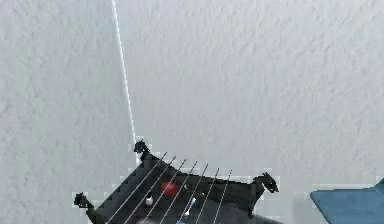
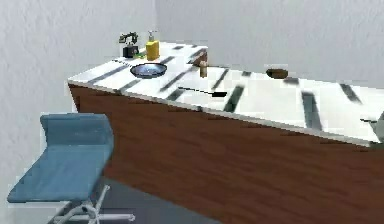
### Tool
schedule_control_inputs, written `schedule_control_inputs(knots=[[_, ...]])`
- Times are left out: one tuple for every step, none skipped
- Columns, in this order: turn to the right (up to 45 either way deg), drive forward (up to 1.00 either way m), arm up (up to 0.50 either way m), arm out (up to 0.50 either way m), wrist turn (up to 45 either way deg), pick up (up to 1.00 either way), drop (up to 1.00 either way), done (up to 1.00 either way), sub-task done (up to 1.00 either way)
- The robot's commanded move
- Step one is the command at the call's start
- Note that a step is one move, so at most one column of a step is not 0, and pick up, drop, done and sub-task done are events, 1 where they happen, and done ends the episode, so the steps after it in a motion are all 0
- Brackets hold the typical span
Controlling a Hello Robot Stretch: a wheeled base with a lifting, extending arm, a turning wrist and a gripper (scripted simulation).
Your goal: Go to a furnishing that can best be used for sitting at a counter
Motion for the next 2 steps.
schedule_control_inputs(knots=[[0.0, 0.10, 0.00, 0.00, 0.0, 0.00, 0.00, 0.00, 0.00], [45.0, 0.00, 0.00, 0.00, 0.0, 0.00, 0.00, 0.00, 0.00]])
